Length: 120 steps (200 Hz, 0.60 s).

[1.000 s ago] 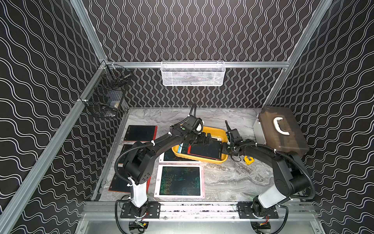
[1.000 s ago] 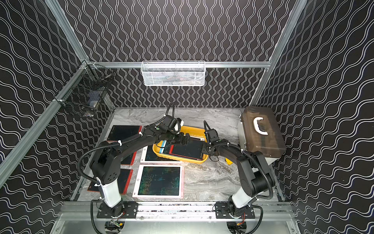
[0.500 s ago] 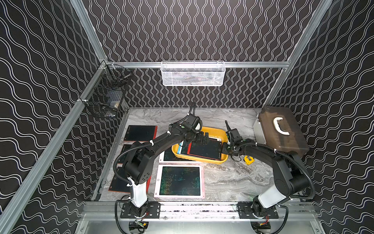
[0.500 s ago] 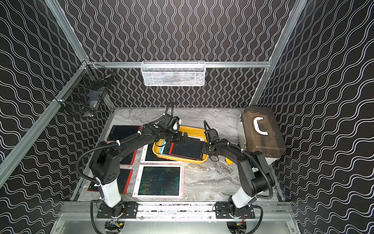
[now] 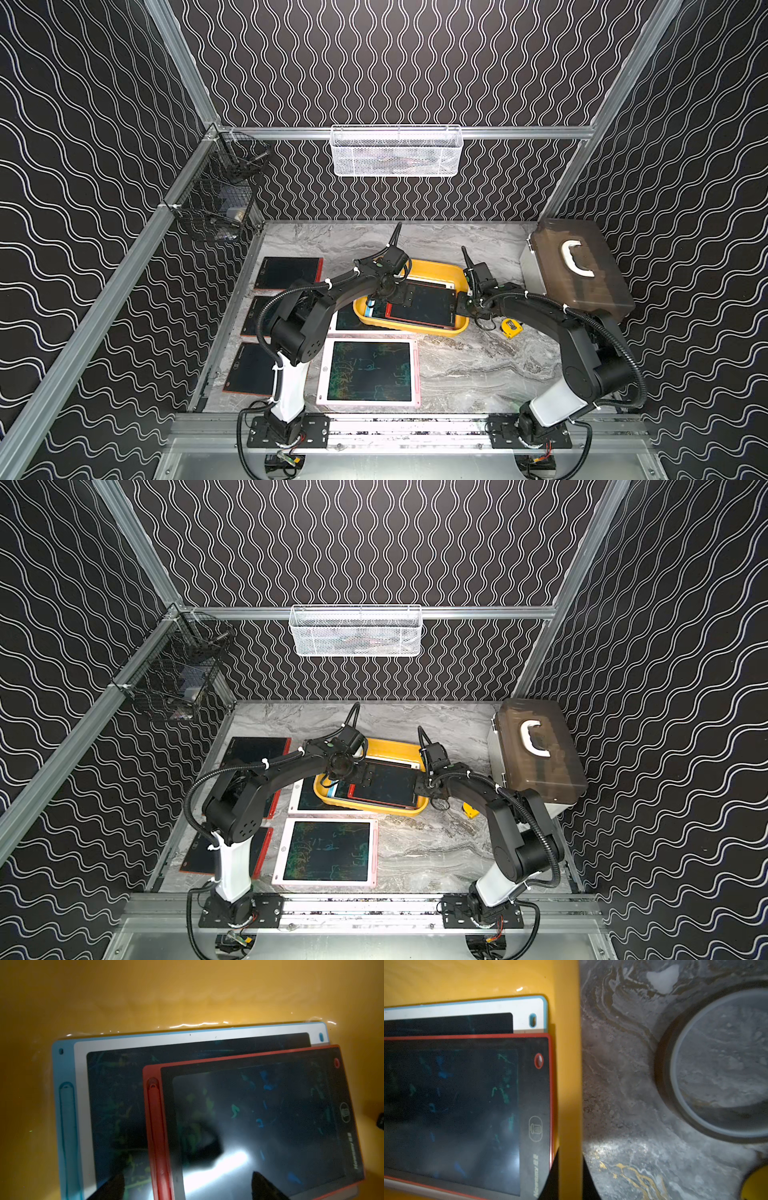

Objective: Take out the writing tablet from the storage box
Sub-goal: Pick up the writing tablet from the storage box.

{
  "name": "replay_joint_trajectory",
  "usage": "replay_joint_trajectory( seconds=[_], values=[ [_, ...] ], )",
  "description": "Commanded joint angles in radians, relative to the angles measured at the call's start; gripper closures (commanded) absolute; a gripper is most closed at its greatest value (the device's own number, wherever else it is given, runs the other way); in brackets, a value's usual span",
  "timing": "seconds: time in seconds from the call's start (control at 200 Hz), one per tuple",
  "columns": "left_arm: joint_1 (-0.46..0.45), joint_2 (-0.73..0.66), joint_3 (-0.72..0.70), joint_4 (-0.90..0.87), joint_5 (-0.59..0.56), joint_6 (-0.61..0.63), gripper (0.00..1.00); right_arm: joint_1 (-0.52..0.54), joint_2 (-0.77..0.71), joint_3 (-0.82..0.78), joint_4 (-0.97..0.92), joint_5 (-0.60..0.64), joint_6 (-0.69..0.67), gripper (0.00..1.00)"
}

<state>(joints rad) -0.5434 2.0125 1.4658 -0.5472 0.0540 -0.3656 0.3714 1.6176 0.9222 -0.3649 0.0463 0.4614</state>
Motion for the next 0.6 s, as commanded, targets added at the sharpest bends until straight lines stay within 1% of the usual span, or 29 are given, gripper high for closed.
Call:
replay_joint_trajectory(
  seconds=[0.0, 0.11, 0.18, 0.265, 0.49, 0.595],
  values=[
    [0.002, 0.03, -0.002, 0.007, 0.039, -0.012, 0.01, 0.0, 0.005, 0.003, -0.002, 0.003, -0.011, 0.91],
    [-0.001, 0.055, -0.007, 0.023, 0.109, -0.036, 0.01, 0.0, 0.017, 0.002, 0.005, -0.005, -0.012, 0.93],
    [-0.001, 0.066, -0.007, 0.03, 0.18, -0.046, 0.05, 0.001, 0.028, 0.005, 0.01, -0.013, -0.011, 0.94],
    [0.0, 0.062, -0.008, 0.046, 0.258, -0.065, 0.07, 0.001, 0.043, 0.009, 0.016, -0.026, -0.008, 0.94],
    [0.001, -0.028, 0.013, 0.075, 0.419, -0.111, 0.11, 0.001, 0.062, 0.013, 0.027, -0.032, -0.003, 0.95],
    [0.001, -0.076, 0.027, 0.098, 0.468, -0.129, 0.12, 0.002, 0.069, 0.016, 0.029, -0.03, 0.0, 0.95]
  ],
)
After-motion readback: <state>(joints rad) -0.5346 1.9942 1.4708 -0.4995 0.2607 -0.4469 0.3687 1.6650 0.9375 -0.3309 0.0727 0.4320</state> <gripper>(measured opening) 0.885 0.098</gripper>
